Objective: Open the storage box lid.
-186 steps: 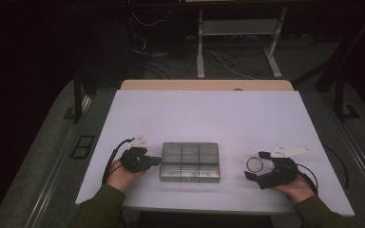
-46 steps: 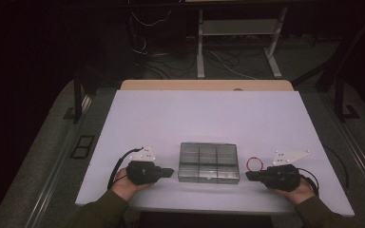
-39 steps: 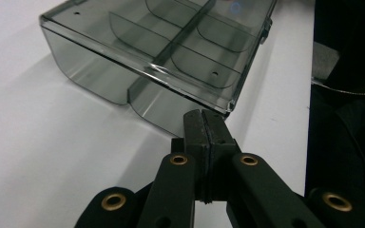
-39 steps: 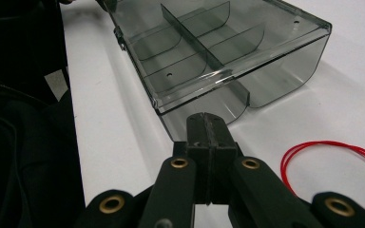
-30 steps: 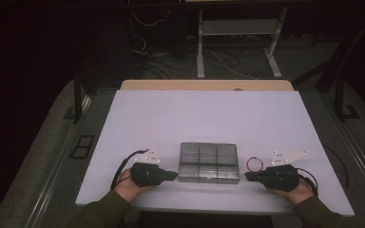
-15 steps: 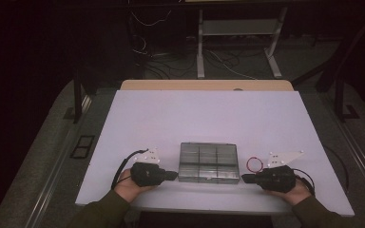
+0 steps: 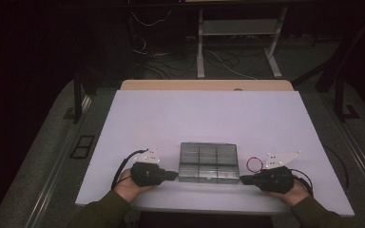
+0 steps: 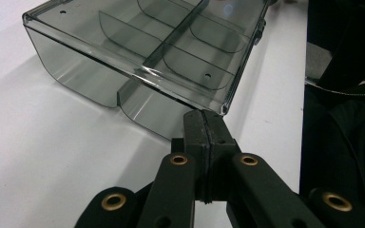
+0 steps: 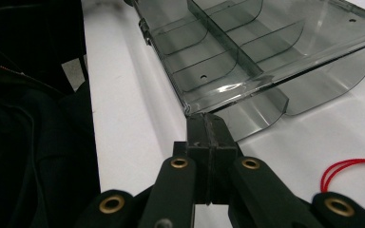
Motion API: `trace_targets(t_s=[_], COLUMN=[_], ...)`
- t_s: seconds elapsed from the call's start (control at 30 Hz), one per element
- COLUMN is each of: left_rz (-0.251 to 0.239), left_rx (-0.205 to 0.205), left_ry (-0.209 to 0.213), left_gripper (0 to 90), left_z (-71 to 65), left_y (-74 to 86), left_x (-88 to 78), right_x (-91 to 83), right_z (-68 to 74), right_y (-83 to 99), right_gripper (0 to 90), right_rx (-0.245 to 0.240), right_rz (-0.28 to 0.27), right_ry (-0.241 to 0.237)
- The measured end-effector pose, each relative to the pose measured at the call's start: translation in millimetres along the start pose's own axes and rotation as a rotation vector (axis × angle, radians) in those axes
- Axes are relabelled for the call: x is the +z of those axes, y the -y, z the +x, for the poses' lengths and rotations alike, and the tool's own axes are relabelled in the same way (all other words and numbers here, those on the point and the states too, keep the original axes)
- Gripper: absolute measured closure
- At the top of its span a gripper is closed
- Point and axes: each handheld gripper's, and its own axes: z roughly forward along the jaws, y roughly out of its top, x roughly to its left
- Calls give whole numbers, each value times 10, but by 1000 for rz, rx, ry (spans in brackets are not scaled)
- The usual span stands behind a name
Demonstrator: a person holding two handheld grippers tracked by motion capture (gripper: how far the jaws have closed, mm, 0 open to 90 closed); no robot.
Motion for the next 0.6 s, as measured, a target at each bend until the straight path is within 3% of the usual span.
trace_targets(t_s=[0.6], left_rz=[-18], left_rx=[-10], left_ry=[9], left_gripper=[890], left_z=[2], left_y=[-19], left_x=[-1], right_x=[-3], right_z=[5], right_y=[-21], right_gripper=[891], right_rx=[-3], right_rz=[-24], right_ry=[-9])
